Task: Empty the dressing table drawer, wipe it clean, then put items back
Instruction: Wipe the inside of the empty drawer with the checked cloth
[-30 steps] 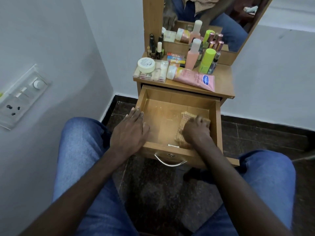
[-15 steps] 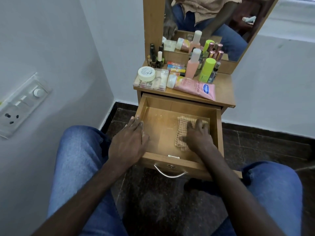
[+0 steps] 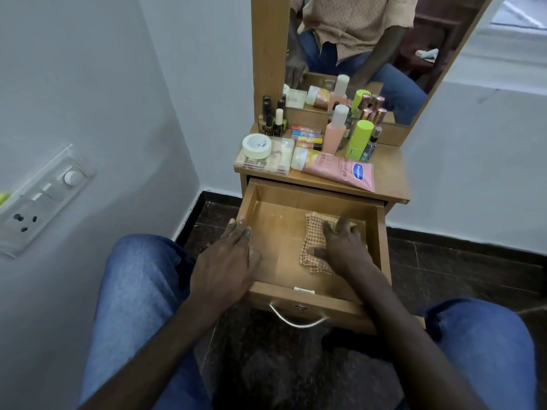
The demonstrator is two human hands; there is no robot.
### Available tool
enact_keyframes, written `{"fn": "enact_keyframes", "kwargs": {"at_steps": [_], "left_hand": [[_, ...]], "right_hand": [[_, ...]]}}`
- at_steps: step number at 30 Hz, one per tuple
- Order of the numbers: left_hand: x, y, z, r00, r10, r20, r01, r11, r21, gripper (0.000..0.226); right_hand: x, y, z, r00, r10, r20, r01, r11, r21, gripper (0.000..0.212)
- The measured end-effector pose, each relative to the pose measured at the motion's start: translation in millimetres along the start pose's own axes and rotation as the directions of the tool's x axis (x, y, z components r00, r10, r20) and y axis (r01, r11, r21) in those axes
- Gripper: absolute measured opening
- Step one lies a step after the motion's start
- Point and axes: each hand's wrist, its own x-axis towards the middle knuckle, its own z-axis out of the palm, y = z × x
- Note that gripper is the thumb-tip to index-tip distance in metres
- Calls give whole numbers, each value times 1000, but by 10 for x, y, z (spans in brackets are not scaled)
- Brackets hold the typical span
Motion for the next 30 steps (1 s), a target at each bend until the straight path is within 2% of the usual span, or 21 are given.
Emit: {"fn": "enact_keyframes", "kwargs": {"at_steps": [2,4,6,10,12,19,24,26,30], "left_hand": [[-3,11,-13,1000,2,2,-2,1000,10,80],[-6,15,-14,1000,3,1,-3,1000,17,80],[-3,15,-1,1000,3,-3,-3,1000,15,79],[-5,6,25,1000,6,-1,-6,1000,-9,72],[-1,1,23,1000,3,-14,-3,1000,-9,70],[-33,2,10,1000,12,-18,-11,1000,9,67],[-3,37,4,1000,0,-2,0,1000,14,70],[-5,26,-7,1000,-5,-4,5,1000,15,69],[-15,11,-13,1000,-12,6,11,1000,28,72]], "right_hand": [[-54,-59,-14,998,-1,67,4,999,-43,73],[-154,-180,69,993,-2,115,14,995,-100,53],[-182,-255,160,996,-16,90,26,994,-104,45],[11,-227,32,997,-67,27,67,998,4,72],[139,-195,-55,998,-65,5,65,998,4,78],[-179,-394,178,992,-32,121,44,994,-99,68],[30,-252,60,999,-51,17,51,998,-36,80],[98,-212,-5,999,-39,16,39,999,-15,82],[-56,-319,96,994,-22,111,30,998,-63,68]]}}
